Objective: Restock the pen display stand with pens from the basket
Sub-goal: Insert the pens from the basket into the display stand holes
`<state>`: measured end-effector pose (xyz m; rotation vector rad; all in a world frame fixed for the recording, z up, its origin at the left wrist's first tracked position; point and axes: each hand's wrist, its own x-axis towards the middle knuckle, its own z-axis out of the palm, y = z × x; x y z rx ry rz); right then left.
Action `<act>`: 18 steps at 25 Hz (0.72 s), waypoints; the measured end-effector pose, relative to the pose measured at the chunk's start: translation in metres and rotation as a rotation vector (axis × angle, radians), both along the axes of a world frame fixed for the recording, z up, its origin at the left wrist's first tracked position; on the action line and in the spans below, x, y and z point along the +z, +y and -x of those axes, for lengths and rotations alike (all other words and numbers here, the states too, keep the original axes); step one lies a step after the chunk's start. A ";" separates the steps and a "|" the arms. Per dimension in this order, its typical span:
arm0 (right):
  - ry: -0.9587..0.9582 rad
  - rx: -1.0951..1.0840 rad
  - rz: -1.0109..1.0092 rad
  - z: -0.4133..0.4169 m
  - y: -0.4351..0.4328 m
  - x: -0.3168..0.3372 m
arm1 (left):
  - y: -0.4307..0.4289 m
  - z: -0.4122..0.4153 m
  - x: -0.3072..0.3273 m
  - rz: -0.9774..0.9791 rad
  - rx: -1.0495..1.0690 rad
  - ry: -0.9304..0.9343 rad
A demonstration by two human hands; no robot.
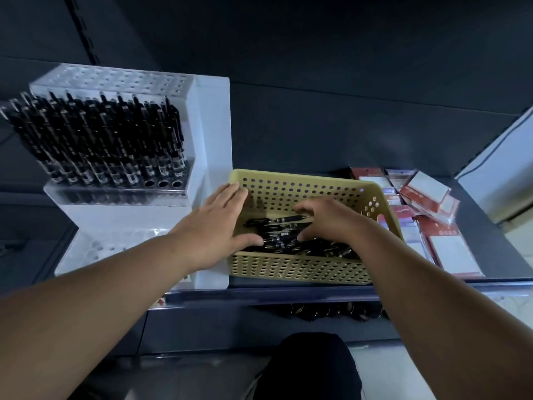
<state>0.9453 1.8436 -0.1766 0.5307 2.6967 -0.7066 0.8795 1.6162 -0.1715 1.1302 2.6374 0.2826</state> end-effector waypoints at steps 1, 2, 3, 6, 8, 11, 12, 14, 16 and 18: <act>-0.082 0.032 -0.008 0.002 0.002 -0.003 | -0.001 0.000 -0.002 0.012 -0.008 -0.005; -0.144 0.057 -0.009 0.004 0.003 -0.006 | -0.002 -0.002 -0.003 0.019 -0.017 -0.004; -0.185 0.074 -0.012 0.006 0.003 -0.009 | -0.004 -0.004 -0.004 0.021 -0.023 -0.004; -0.225 0.098 -0.106 0.009 0.004 -0.017 | -0.007 -0.013 -0.007 0.000 -0.028 0.006; -0.222 0.082 -0.142 0.008 0.004 -0.020 | -0.010 -0.017 -0.010 -0.012 -0.034 0.033; -0.163 0.059 -0.119 0.005 0.000 -0.021 | -0.013 -0.022 -0.012 -0.022 -0.042 0.065; -0.149 0.076 -0.143 0.004 -0.002 -0.022 | -0.014 -0.023 -0.012 -0.018 -0.043 0.068; -0.171 0.105 -0.194 0.005 -0.007 -0.021 | -0.015 -0.024 -0.012 -0.002 -0.042 0.068; -0.220 0.112 -0.234 0.006 -0.011 -0.017 | -0.015 -0.025 -0.011 0.006 -0.039 0.065; -0.250 0.161 -0.319 0.008 -0.013 -0.013 | -0.015 -0.026 -0.009 0.009 -0.028 0.051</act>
